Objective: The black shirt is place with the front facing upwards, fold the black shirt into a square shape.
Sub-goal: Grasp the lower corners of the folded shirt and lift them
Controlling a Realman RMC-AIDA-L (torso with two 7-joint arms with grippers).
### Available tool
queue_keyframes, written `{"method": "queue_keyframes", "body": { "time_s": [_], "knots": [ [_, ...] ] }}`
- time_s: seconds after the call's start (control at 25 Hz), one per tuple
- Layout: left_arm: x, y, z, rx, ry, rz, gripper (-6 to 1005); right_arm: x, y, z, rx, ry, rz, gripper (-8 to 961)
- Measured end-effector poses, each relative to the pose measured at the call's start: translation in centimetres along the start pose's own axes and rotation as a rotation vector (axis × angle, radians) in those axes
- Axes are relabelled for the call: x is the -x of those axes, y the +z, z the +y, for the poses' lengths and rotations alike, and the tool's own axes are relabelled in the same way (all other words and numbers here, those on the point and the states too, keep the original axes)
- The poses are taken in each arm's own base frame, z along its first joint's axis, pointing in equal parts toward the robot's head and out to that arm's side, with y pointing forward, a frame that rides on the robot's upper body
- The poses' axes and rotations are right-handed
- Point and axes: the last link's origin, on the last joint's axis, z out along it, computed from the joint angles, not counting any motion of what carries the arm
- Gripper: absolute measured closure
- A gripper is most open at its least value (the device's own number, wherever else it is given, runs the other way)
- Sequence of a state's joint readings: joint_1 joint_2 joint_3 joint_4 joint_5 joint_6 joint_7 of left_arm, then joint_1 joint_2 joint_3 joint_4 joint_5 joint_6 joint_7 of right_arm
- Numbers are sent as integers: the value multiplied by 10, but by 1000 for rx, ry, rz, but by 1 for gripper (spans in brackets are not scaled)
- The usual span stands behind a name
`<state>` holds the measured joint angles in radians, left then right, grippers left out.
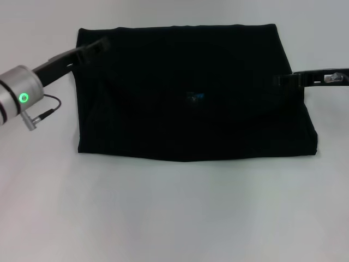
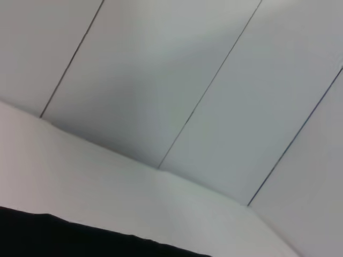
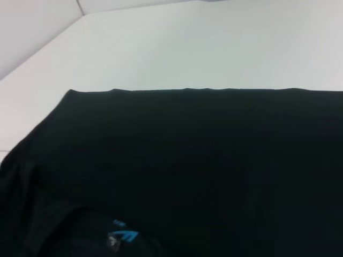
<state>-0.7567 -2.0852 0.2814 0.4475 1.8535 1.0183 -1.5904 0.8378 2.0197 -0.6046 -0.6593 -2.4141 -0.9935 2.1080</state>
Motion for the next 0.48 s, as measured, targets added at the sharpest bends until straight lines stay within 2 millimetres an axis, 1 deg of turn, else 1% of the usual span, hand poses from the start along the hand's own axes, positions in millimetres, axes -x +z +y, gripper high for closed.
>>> {"method": "queue_keyframes", "body": {
  "time_s": [0.12, 0.24, 0.36, 0.44, 0.48],
  "knots": [
    [1, -11, -1, 31, -3, -1, 358, 0, -7, 1, 32, 20, 21, 240],
    [2, -30, -2, 89, 11, 0, 359, -4, -19, 0, 73, 51, 50, 239],
    [4, -54, -2, 158, 38, -11, 360, -15, -33, -6, 125, 102, 61, 237],
    [6, -66, -2, 187, 67, -34, 361, -23, -40, -10, 150, 143, 42, 235],
    [6, -66, -2, 187, 67, -34, 361, -28, -43, -12, 164, 158, 32, 234]
  ]
}}
